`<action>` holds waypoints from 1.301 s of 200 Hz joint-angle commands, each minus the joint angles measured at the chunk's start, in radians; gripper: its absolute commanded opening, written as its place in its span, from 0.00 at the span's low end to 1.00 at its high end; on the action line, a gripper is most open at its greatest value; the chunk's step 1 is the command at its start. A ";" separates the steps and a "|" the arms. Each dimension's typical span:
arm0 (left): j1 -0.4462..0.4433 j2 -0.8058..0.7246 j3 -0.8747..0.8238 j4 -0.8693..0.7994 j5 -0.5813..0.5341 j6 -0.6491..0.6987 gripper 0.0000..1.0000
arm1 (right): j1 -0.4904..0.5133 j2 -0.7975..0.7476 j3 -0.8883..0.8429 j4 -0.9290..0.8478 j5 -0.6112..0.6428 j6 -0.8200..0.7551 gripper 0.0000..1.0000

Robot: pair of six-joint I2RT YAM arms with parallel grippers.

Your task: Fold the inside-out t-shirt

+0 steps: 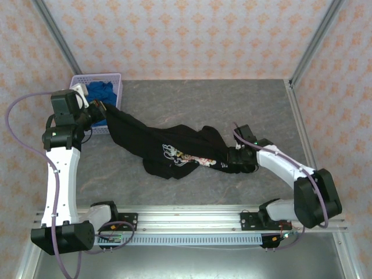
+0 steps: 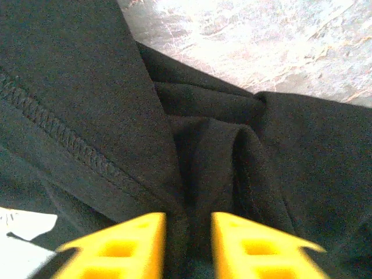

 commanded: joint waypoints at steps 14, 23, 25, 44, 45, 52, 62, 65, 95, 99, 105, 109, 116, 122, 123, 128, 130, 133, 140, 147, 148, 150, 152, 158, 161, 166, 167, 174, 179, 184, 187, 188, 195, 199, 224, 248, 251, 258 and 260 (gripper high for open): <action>0.014 -0.002 -0.001 0.028 0.006 0.007 0.00 | 0.006 -0.024 0.057 0.035 -0.021 -0.009 0.04; 0.014 -0.002 0.001 0.026 0.004 0.008 0.00 | 0.000 -0.054 0.063 0.037 -0.024 -0.011 0.01; 0.013 -0.003 0.001 0.025 0.004 0.009 0.00 | -0.001 -0.060 0.066 0.038 -0.027 -0.010 0.00; 0.014 -0.006 0.001 0.026 0.000 0.008 0.00 | -0.047 -0.116 0.084 0.037 -0.103 0.006 0.00; 0.015 -0.006 0.001 0.026 0.000 0.008 0.00 | -0.051 -0.119 0.084 0.036 -0.109 0.007 0.00; 0.014 -0.006 0.001 0.025 -0.001 0.006 0.00 | -0.078 -0.136 0.092 0.038 -0.152 0.016 0.00; 0.014 -0.007 0.003 0.025 -0.002 0.006 0.00 | -0.115 -0.172 0.101 0.042 -0.210 0.027 0.00; 0.014 -0.006 0.003 0.025 -0.003 0.005 0.00 | -0.125 -0.181 0.105 0.044 -0.228 0.030 0.00; 0.013 -0.010 0.010 0.022 -0.019 -0.004 0.00 | -0.205 -0.233 0.165 0.074 -0.383 0.064 0.00; 0.013 -0.011 0.012 0.020 -0.020 -0.005 0.00 | -0.210 -0.234 0.174 0.074 -0.397 0.067 0.00; 0.014 -0.012 0.014 0.019 -0.022 -0.009 0.00 | -0.217 -0.234 0.190 0.074 -0.414 0.068 0.00; 0.014 -0.014 0.017 0.019 -0.024 -0.010 0.00 | -0.222 -0.234 0.200 0.073 -0.423 0.067 0.00; 0.013 -0.016 0.020 0.016 -0.033 -0.014 0.00 | -0.232 -0.235 0.220 0.072 -0.436 0.068 0.00; 0.015 -0.018 0.026 0.013 -0.042 -0.019 0.00 | -0.242 -0.236 0.236 0.070 -0.445 0.071 0.00; 0.014 -0.018 0.026 0.012 -0.043 -0.020 0.00 | -0.244 -0.237 0.238 0.070 -0.447 0.071 0.00; 0.014 -0.021 0.032 0.009 -0.053 -0.024 0.00 | -0.253 -0.240 0.250 0.070 -0.453 0.075 0.00; 0.015 -0.023 0.034 0.008 -0.054 -0.025 0.00 | -0.256 -0.242 0.254 0.070 -0.453 0.077 0.00; 0.015 -0.024 0.039 0.007 -0.060 -0.029 0.00 | -0.263 -0.245 0.260 0.070 -0.452 0.078 0.00; 0.020 -0.028 0.050 0.001 -0.072 -0.036 0.00 | -0.276 -0.253 0.273 0.067 -0.445 0.086 0.00; 0.027 -0.032 0.065 -0.002 -0.081 -0.046 0.00 | -0.286 -0.262 0.283 0.065 -0.431 0.094 0.00; 0.029 -0.033 0.067 -0.002 -0.082 -0.047 0.00 | -0.288 -0.263 0.285 0.063 -0.430 0.094 0.00; 0.032 -0.035 0.070 -0.002 -0.084 -0.051 0.00 | -0.290 -0.265 0.288 0.060 -0.426 0.095 0.00; 0.035 -0.036 0.074 -0.002 -0.085 -0.055 0.00 | -0.292 -0.266 0.290 0.058 -0.420 0.097 0.00; 0.050 -0.042 0.087 -0.002 -0.087 -0.070 0.00 | -0.295 -0.273 0.298 0.042 -0.393 0.100 0.00; 0.058 -0.045 0.092 -0.002 -0.089 -0.078 0.00 | -0.295 -0.275 0.302 0.033 -0.381 0.099 0.00; 0.072 -0.052 0.102 0.001 -0.089 -0.089 0.00 | -0.295 -0.278 0.306 0.012 -0.353 0.095 0.00; 0.075 -0.053 0.105 0.001 -0.089 -0.091 0.00 | -0.294 -0.278 0.307 0.007 -0.348 0.095 0.00; 0.097 -0.063 0.119 0.001 -0.089 -0.106 0.00 | -0.294 -0.281 0.309 -0.026 -0.317 0.090 0.00; 0.113 -0.068 0.130 0.000 -0.093 -0.117 0.00 | -0.295 -0.283 0.308 -0.051 -0.286 0.085 0.00; 0.130 -0.074 0.138 -0.001 -0.096 -0.125 0.00 | -0.294 -0.285 0.303 -0.081 -0.260 0.080 0.00; 0.141 -0.079 0.146 -0.003 -0.099 -0.130 0.00 | -0.294 -0.286 0.298 -0.094 -0.245 0.075 0.00; 0.146 -0.079 0.147 -0.002 -0.100 -0.131 0.00 | -0.294 -0.286 0.297 -0.100 -0.241 0.074 0.00; 0.171 -0.088 0.160 -0.007 -0.105 -0.143 0.00 | -0.294 -0.289 0.282 -0.130 -0.215 0.067 0.00; 0.186 -0.093 0.165 -0.007 -0.108 -0.150 0.00 | -0.294 -0.290 0.271 -0.142 -0.206 0.064 0.00; 0.247 -0.112 0.174 0.022 -0.097 -0.204 0.00 | -0.262 -0.279 0.173 -0.132 -0.222 0.092 0.00; 0.247 -0.094 0.158 0.059 -0.025 -0.219 0.00 | -0.170 -0.201 0.109 -0.054 -0.217 0.138 0.00; 0.247 -0.090 0.151 0.063 -0.013 -0.218 0.00 | -0.162 -0.187 0.106 -0.045 -0.216 0.142 0.00; 0.246 -0.084 0.134 0.071 0.013 -0.218 0.00 | -0.142 -0.155 0.098 -0.024 -0.206 0.150 0.00; 0.246 -0.083 0.128 0.073 0.019 -0.219 0.00 | -0.138 -0.150 0.095 -0.018 -0.203 0.153 0.00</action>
